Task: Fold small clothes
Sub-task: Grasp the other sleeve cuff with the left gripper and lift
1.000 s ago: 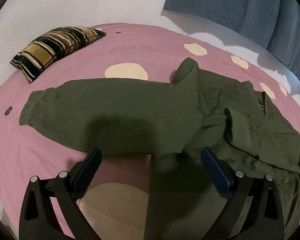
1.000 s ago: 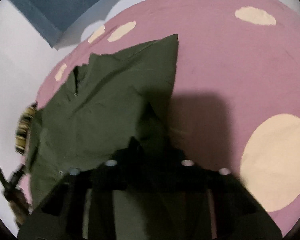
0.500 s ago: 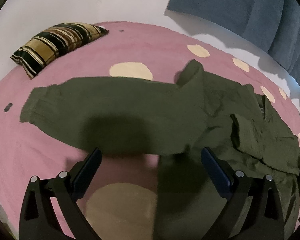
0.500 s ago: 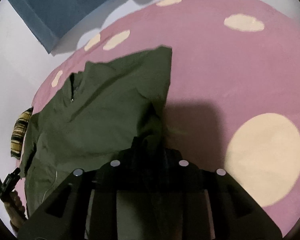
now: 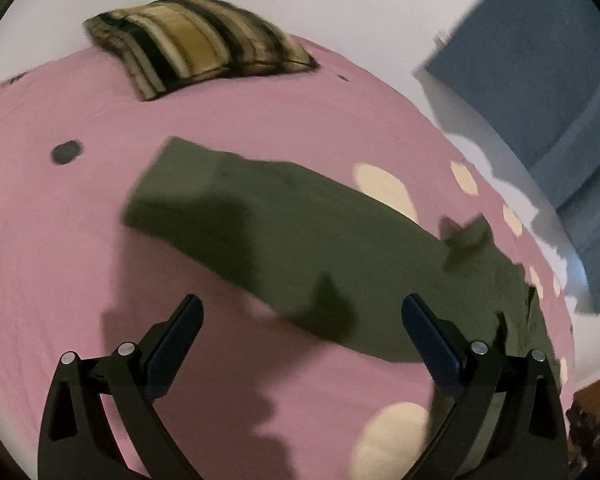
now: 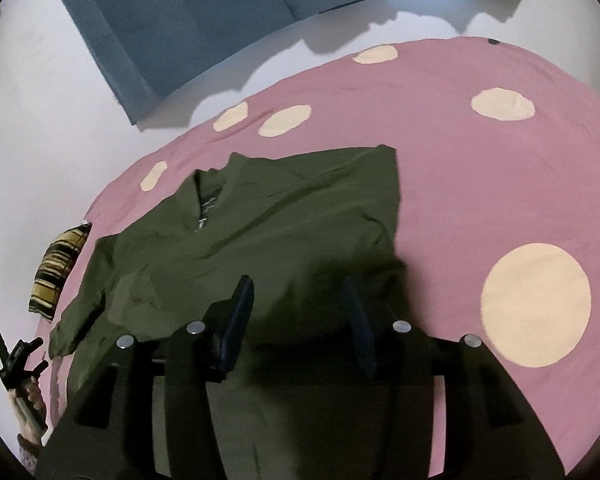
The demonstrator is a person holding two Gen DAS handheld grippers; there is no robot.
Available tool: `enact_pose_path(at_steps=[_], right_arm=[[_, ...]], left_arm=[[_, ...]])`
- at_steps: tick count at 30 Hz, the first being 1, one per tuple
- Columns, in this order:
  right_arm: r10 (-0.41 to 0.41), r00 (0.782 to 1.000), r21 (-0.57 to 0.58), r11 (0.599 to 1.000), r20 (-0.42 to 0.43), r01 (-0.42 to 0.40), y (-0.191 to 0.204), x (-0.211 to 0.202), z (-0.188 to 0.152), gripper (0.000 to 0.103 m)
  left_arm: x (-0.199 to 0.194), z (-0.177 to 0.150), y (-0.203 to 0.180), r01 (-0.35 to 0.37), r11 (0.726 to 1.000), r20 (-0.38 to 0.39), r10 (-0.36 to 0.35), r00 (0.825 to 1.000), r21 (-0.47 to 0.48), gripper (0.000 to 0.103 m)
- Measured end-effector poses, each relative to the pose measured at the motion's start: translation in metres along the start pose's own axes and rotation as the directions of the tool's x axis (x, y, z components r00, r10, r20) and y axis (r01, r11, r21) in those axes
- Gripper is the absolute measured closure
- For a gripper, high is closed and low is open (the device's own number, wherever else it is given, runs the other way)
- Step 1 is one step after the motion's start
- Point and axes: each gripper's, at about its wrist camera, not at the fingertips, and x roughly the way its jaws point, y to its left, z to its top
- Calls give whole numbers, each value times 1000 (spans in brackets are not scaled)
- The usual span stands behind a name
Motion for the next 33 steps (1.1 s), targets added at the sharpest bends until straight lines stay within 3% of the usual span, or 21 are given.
enact_pose_path(at_steps=[2, 5, 7, 13, 16, 17, 18, 20, 27, 33], right_arm=[[7, 1000, -8, 1000, -3, -7, 6, 2, -2, 53], [8, 1000, -20, 1000, -10, -9, 16, 7, -5, 53], [9, 1000, -23, 1000, -18, -9, 21, 11, -6, 52], [6, 999, -34, 999, -35, -7, 32, 17, -14, 51], [1, 999, -33, 999, -36, -3, 33, 18, -16, 51], [0, 999, -33, 999, -34, -1, 33, 18, -16, 51], [-3, 999, -31, 1000, -31, 2, 33, 18, -17, 51], [-9, 1000, -27, 1000, -28, 8, 32, 19, -18, 51], [-23, 999, -3, 1000, -25, 23, 27, 23, -21, 51], [-20, 1000, 3, 1000, -2, 20, 25, 18, -20, 51]], left_arm=[[4, 4, 23, 28, 997, -7, -28, 1000, -69, 4], [19, 11, 55, 133, 967, -22, -141, 990, -217, 5], [23, 19, 62, 164, 953, -2, -170, 985, -257, 5], [43, 43, 72, 177, 930, 25, -179, 984, -323, 5], [47, 49, 68, 149, 935, 20, -151, 988, -323, 7], [48, 50, 66, 129, 939, 18, -130, 991, -318, 22], [47, 49, 65, 78, 948, 8, -79, 997, -308, 46], [50, 47, 66, 40, 952, -21, -49, 999, -304, 70], [38, 52, 67, 48, 951, -22, -58, 998, -306, 79], [-4, 73, 72, 22, 960, 71, -2, 998, -281, 80]])
